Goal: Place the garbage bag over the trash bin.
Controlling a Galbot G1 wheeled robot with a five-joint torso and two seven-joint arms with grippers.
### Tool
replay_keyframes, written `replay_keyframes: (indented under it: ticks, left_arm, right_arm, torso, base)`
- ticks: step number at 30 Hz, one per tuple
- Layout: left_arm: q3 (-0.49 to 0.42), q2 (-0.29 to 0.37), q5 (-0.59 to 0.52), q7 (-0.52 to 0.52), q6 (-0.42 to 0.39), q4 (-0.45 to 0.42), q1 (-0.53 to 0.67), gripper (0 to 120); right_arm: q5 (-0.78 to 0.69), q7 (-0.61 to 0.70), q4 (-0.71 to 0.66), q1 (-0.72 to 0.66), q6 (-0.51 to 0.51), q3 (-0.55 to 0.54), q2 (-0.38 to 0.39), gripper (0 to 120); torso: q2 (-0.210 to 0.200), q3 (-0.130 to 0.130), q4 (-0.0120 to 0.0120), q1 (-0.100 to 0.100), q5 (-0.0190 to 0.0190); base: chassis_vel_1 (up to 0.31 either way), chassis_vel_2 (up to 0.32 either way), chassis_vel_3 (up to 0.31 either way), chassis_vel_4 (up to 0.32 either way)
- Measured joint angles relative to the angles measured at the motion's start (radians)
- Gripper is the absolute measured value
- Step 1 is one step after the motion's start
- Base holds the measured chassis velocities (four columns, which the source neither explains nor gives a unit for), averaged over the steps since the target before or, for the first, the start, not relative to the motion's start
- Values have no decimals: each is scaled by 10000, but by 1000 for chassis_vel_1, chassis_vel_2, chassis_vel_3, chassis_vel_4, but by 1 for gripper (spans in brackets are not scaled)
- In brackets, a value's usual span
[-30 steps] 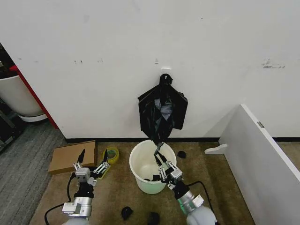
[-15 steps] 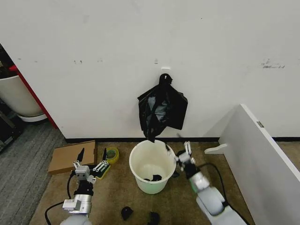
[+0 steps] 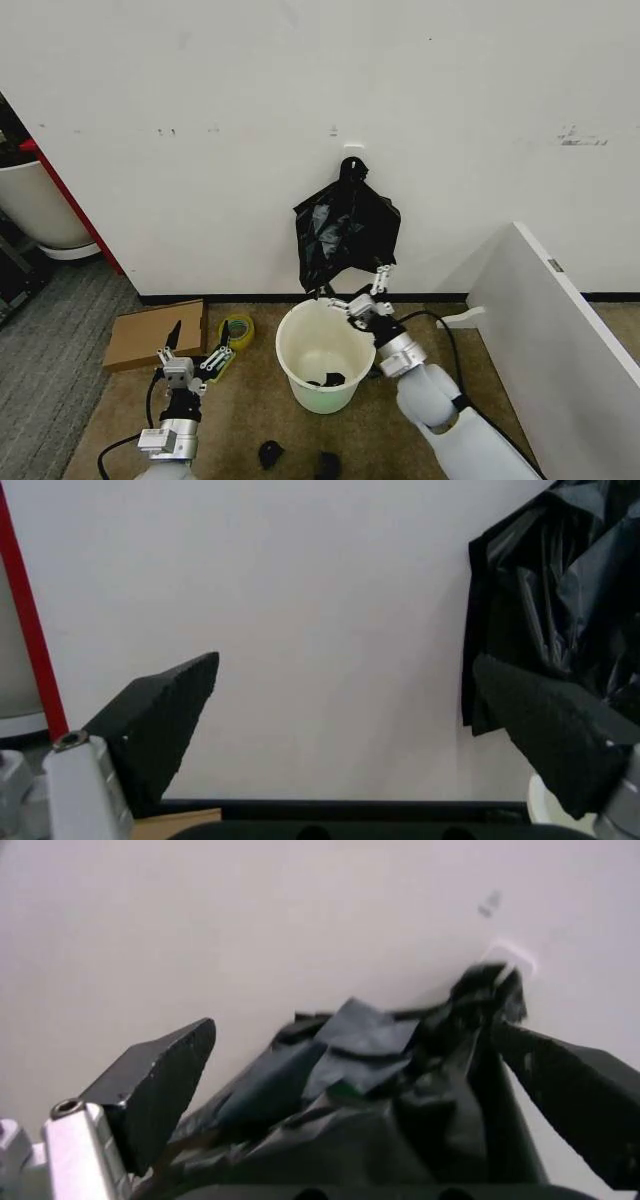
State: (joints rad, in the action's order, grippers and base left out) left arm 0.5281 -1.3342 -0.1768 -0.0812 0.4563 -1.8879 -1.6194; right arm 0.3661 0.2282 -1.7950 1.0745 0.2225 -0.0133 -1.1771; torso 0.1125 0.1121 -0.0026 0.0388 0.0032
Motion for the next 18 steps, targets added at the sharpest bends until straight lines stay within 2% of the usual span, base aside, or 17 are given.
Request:
replay_keyframes:
  ticks: [2, 3, 7, 12, 17, 18]
  left_arm:
    - [-1, -81, 86, -23, 0, 0, -44, 100]
    - [-1, -81, 86, -23, 0, 0, -44, 100]
    - [56, -148, 181, -100, 23, 2, -146, 100]
    - [126, -140, 186, -135, 42, 14, -190, 100]
    - [112, -162, 198, -142, 47, 23, -190, 100]
    - [112, -162, 198, -142, 47, 23, -190, 100]
  right_arm:
    - [-23, 1192, 283, -447, -1129, -892, -63, 100]
    - [-23, 1192, 283, -447, -1129, -892, -63, 100]
    - [4, 2636, 813, -1235, -3378, -1818, -598, 100]
    - [107, 2929, 1117, -1591, -4315, -2061, -958, 100]
    - [705, 3532, 1540, -1819, -5899, -2082, -1295, 100]
    - [705, 3532, 1540, -1819, -5899, -2082, -1295, 100]
  torso:
    - [0, 1, -1, 0, 1]
    - [0, 1, -1, 0, 1]
    - [0, 0, 0, 0, 0]
    - [0, 0, 0, 0, 0]
    - [0, 1, 1, -1, 1]
    - [0, 1, 1, -1, 1]
  base:
    - [0, 0, 0, 0]
    - [0, 0, 0, 0]
    - [0, 0, 0, 0]
    - [0, 0, 0, 0]
    - [0, 0, 0, 0]
    - [0, 0, 0, 0]
